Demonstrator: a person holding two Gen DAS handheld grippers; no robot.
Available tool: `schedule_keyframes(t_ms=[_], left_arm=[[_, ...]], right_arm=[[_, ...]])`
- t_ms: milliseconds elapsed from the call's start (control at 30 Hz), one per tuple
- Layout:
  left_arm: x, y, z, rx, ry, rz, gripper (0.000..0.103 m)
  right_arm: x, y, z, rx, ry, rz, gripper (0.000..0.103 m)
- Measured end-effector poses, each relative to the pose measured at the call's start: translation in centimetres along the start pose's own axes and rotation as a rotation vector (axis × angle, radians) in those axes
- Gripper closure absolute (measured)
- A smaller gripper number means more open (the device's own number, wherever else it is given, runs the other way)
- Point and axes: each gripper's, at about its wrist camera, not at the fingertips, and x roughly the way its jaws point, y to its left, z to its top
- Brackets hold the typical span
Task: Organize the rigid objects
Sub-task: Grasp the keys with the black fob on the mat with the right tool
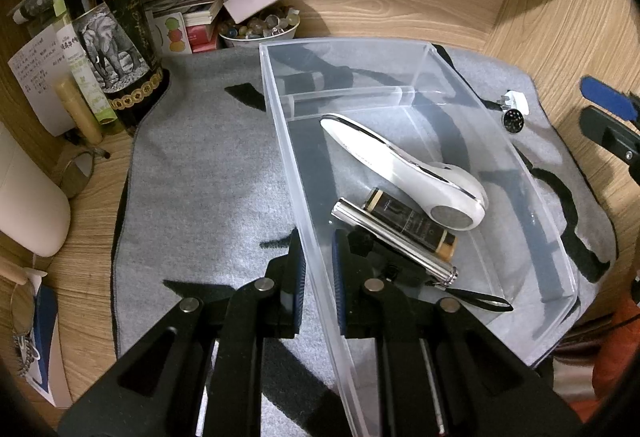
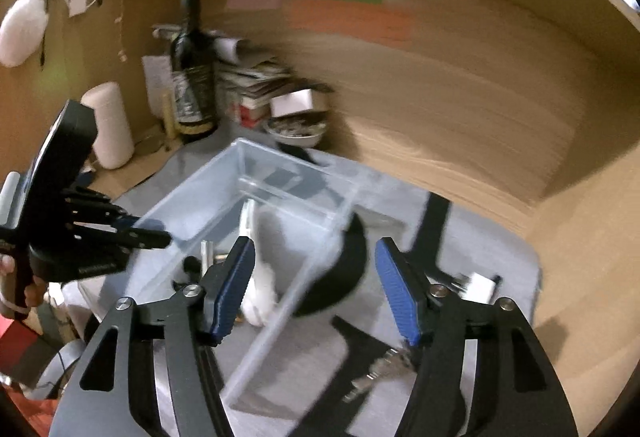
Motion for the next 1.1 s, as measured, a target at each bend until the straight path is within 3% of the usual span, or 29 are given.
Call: schedule_keyframes(t_ms=[267,733,833,1000,1100], left_arm=[[0.0,-0.2,0.0,0.001,0.001,0.006,0.091],[0.0,-0.3,0.0,0.014,-0.001,0.014,0.091],[0.0,-0.3,-0.1,0.011,-0.001,0.012,0.091],[0.0,-0.2,-0.1,0.009,-0.002,0.008,0.091],[0.0,-0.1,-0.1,0.006,-0.002,0.004,0.091]], right_arm=[[0.1,-3.2,-3.2,0.097,0.060,-0.050,0.042],[7.0,-6.4,-9.7,0.235,0.317,-0.042,0.042],[7.3,-6.4,-9.8,0.240,0.299,-0.048,0.040],[7.0,-5.5,-10.0,0.192,0.261,-0.062,0.051],[6.9,-6.0,-10.1,0.201,0.253,-0.056,0.066]])
